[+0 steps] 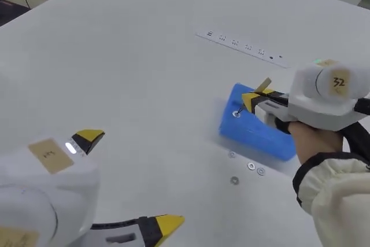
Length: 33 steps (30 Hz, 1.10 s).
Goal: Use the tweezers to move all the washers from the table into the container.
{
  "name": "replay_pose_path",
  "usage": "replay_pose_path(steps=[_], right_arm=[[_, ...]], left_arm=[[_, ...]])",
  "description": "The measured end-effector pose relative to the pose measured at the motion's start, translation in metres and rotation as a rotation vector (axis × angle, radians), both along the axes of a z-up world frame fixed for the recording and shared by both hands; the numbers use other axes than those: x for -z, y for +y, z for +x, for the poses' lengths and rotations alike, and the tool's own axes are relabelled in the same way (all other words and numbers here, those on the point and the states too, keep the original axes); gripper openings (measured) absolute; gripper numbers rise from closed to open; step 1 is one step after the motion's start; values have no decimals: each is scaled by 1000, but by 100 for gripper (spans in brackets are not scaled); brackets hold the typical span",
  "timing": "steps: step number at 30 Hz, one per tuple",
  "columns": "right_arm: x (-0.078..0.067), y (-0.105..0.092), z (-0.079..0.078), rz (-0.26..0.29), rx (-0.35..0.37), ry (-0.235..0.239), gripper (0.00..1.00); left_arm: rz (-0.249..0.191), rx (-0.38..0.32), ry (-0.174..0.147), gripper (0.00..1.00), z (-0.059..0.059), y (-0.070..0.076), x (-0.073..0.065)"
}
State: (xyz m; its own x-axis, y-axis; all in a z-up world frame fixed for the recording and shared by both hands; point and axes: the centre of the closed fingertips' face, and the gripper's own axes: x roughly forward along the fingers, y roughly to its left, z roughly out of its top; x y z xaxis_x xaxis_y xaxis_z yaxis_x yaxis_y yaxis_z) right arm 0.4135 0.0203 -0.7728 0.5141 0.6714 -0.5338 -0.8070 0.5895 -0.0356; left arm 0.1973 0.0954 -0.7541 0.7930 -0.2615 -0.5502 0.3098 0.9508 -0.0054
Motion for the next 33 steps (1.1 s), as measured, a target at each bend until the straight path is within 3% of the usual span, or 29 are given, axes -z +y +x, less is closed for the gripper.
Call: replay_pose_path(steps=[6, 14, 22, 33], right_arm=[[16, -1, 6, -36, -2, 5, 2], [31, -1, 15, -39, 22, 30, 2], [41, -1, 16, -44, 26, 45, 2], [48, -1, 14, -37, 38, 65, 3]], left_arm=[[6, -21, 0, 99, 0, 4, 0], [4, -31, 15, 99, -1, 5, 4], [15, -40, 50, 99, -2, 7, 12], [9, -39, 55, 99, -2, 6, 12]])
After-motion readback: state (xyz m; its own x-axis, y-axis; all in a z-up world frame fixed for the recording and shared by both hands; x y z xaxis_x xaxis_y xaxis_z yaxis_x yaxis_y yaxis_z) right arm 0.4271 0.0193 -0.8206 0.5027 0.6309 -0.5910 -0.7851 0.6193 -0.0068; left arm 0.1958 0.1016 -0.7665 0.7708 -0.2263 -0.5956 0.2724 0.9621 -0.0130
